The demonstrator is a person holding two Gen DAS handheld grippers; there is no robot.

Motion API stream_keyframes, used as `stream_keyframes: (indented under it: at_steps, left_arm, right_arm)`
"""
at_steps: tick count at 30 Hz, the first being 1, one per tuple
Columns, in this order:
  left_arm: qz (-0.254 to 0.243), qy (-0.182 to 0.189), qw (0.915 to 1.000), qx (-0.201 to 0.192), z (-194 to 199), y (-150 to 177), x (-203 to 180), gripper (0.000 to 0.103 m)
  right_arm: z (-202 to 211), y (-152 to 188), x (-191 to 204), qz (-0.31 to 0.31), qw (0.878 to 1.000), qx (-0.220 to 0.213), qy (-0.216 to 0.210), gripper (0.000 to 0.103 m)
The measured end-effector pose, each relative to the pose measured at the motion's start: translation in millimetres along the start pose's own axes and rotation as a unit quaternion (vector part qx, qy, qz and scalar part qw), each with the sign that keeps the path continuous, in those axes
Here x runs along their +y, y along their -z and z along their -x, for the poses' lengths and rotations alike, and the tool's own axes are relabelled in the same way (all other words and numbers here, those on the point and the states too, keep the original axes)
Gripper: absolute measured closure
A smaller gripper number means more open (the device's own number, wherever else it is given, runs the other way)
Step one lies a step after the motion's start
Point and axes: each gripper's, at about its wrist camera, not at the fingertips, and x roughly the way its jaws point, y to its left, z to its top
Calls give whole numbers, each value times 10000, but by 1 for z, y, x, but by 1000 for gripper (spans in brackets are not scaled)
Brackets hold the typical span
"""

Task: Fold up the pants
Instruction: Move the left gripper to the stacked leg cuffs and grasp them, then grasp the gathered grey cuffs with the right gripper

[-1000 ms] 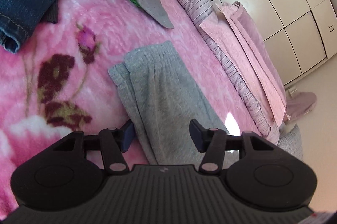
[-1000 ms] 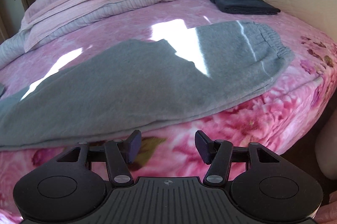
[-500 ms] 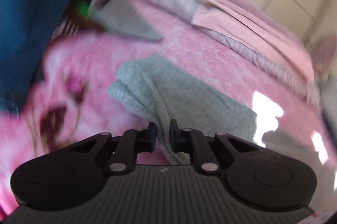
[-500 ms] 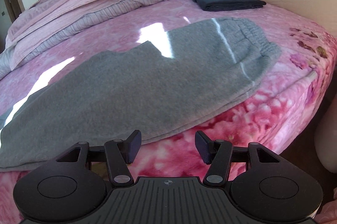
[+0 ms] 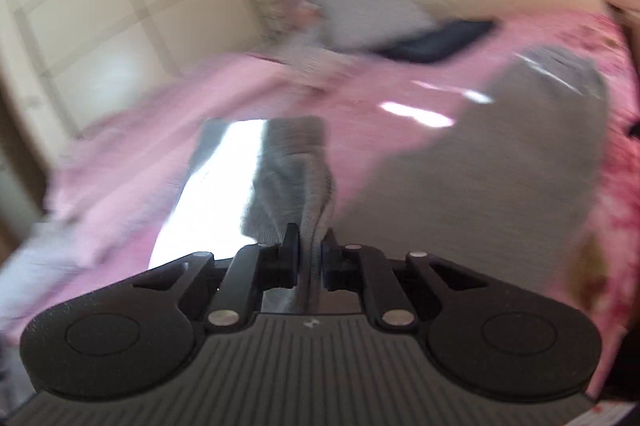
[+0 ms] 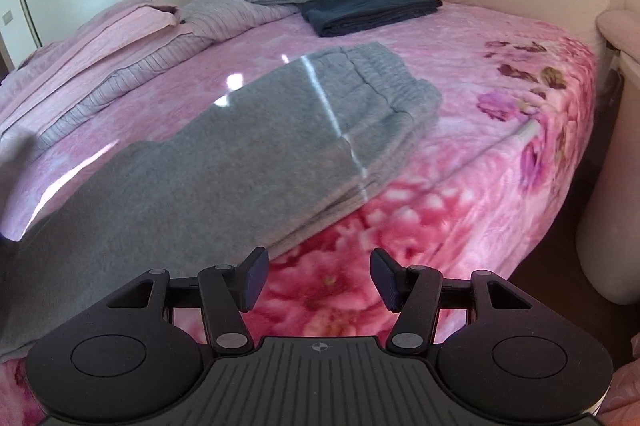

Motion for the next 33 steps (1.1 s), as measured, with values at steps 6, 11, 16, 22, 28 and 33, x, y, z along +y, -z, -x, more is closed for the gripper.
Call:
stream_keyframes:
  at_steps: [6,11,16,22,28,33]
  left_arm:
    - [705,832,9915,709,-38,33,-33,81]
    - [1807,1069,9767,447,-3,33,21,76]
    - [2399,555,9674,597,6,51,59,76]
    - [3099,535,9448,914,-6,75,83,77]
    - [3421,682,9326,923,-5,90,94,77]
    - [3574,757,9264,915,-7,95,100,79]
  right_arm:
    - [7,3,9,96,9997,-38,-227,49]
    - [-2,-4,47,-163,9909,12,-1334,49]
    - [-40,-8,104,-616,9578,636,-2733,49]
    - [-100,-14,142,-1222,9415,1412,-2805,49]
    - [-122,-16,156,-1638,9336,1403,-2863,50]
    - [-112,-16,165,-1307,9473,867,-2795,81]
